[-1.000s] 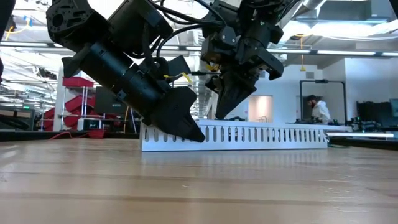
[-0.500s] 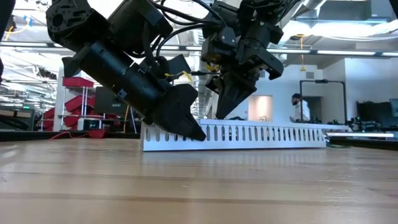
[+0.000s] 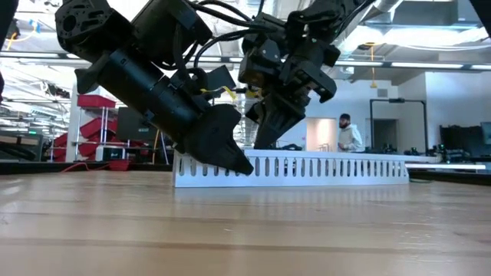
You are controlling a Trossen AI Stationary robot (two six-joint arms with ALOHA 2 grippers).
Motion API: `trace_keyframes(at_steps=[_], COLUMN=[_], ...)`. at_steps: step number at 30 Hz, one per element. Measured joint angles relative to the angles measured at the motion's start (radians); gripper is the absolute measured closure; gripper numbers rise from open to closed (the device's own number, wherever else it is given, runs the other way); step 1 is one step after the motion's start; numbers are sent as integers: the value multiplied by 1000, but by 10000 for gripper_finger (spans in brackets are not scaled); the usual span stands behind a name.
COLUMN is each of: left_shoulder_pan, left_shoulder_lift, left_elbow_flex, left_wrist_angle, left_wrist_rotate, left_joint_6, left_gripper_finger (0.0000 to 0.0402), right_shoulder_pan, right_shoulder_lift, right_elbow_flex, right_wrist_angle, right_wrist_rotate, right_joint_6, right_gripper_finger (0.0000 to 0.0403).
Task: Ziptie cables
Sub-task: Close the white cable duct
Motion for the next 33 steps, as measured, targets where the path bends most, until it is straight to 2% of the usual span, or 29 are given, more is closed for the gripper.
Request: trace_keyframes(at_steps=[4, 11, 19, 27, 33], left_shoulder_pan=[-1, -1, -1, 2, 2], left_shoulder_lift=[0, -1, -1, -1, 0], left_elbow_flex=[0, 0, 0, 2, 2], left_wrist_angle=[-6, 0, -8, -8, -16], left_wrist_rotate=[0, 10, 7, -4, -4], left_joint_6=[19, 67, 67, 72, 36], left_gripper_finger=[190, 189, 189, 189, 189], right_shoulder_pan=[4, 16, 22, 13, -23], right_shoulder_lift=[48, 39, 32, -47, -48], right_elbow_flex=[4, 5, 53, 51, 52], right_wrist_angle=[9, 64, 47, -38, -72], right_wrist_rotate=[-56, -68, -62, 57, 121], right_joint_6=[18, 18, 18, 12, 10], right_gripper_finger=[403, 403, 403, 403, 403])
